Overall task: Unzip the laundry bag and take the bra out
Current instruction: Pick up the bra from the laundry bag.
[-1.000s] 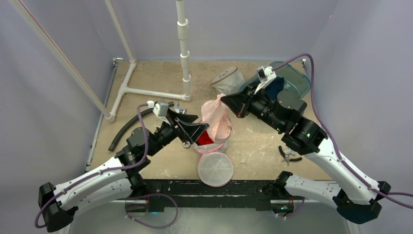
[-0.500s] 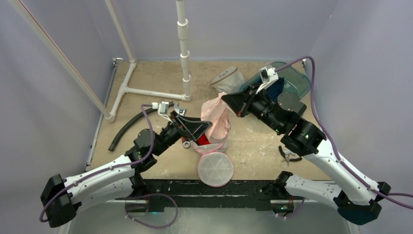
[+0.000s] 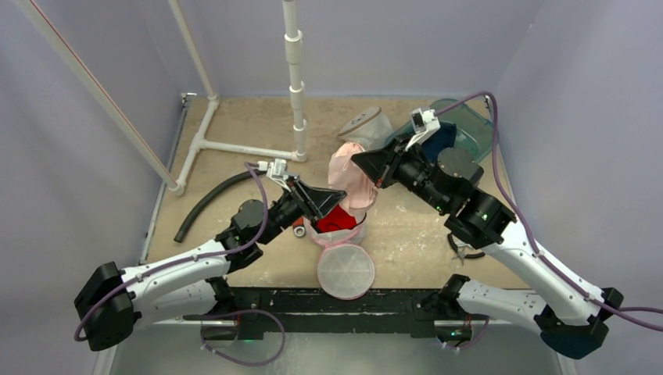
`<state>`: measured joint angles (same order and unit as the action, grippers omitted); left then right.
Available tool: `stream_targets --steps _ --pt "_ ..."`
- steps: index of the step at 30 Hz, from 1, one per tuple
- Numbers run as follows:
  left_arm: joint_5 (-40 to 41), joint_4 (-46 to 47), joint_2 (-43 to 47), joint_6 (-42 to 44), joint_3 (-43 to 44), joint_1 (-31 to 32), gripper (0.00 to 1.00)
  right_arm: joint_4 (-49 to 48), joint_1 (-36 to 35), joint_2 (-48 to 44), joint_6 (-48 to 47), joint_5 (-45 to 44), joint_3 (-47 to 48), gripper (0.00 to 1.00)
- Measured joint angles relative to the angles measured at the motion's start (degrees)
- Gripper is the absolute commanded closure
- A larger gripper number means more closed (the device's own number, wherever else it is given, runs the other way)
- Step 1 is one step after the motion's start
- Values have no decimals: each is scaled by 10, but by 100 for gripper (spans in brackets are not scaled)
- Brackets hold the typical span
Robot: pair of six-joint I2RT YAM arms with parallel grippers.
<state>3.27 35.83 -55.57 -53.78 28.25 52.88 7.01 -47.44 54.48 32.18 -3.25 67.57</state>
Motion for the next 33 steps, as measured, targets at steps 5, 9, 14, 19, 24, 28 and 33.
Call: stream_targets --steps 5,9,14,19,24,28,33 --pt "-1 12 -20 5 9 0 38 -8 0 3 5 5 -10 100" --pt "-1 23 -43 9 23 0 43 -21 0 3 18 15 -24 100" --pt "-1 38 -56 12 23 0 88 -44 0 3 35 28 -36 100" --pt "-1 55 -54 28 23 0 100 -54 0 3 42 41 -36 59" --pt "-2 0 1 71 28 -2 100 -33 0 -3 15 42 -36 2" --pt "-9 -109 57 148 91 -4 100 8 0 -41 -27 11 -36 2" --pt "-33 -202 96 251 190 -4 100 -7 0 -130 -60 -18 -54 2"
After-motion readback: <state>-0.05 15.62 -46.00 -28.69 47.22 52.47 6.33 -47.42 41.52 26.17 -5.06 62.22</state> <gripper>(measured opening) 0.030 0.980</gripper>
